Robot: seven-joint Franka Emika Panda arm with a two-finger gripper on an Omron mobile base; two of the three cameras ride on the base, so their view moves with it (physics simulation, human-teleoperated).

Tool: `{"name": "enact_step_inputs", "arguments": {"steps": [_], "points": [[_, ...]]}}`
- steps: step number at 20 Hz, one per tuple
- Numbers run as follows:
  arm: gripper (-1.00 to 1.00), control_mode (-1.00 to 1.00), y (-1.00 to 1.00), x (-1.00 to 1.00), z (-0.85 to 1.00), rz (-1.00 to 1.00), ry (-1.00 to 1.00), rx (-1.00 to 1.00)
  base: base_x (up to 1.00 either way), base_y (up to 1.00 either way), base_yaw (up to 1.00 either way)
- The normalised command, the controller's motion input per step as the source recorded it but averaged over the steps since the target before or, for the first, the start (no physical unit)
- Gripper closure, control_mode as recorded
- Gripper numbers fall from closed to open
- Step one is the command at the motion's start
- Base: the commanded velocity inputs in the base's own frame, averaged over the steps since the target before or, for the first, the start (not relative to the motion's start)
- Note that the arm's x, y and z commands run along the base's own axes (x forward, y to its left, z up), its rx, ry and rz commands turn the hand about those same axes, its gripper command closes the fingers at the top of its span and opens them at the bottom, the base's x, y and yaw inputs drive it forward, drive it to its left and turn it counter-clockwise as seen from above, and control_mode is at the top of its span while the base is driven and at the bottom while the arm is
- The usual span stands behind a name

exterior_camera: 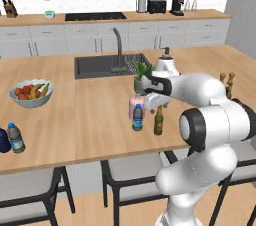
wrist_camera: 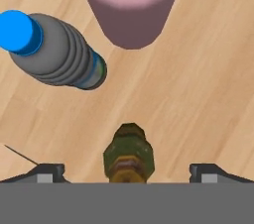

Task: Move the plastic bottles in the middle to the plastics group, and the glass bottles in the middle to the glass group.

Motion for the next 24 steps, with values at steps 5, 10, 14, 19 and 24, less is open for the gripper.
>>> {"name": "enact_step_inputs", "arguments": {"steps": [5,10,14,19,24], "points": [[-1.0,-1.0,0.0,-0.01,-0.12,0.05,-0.03,-0.02,0.0,0.0,0.0],[1.0,-1.0,0.0,-0.09,-0.1,0.02,0.0,0.0,0.0,0.0,0.0],[1.0,-1.0,0.0,-0.06,-0.16,0.0,0.01,0.0,0.0,0.0,0.0],[1.0,-1.0,-0.06,-0.19,-0.03,0.0,0.01,0.0,0.0,0.0,0.0],[1.0,-1.0,-0.04,-0.39,0.2,0.0,-0.09,0.01,0.0,0.0,0.0]]}}
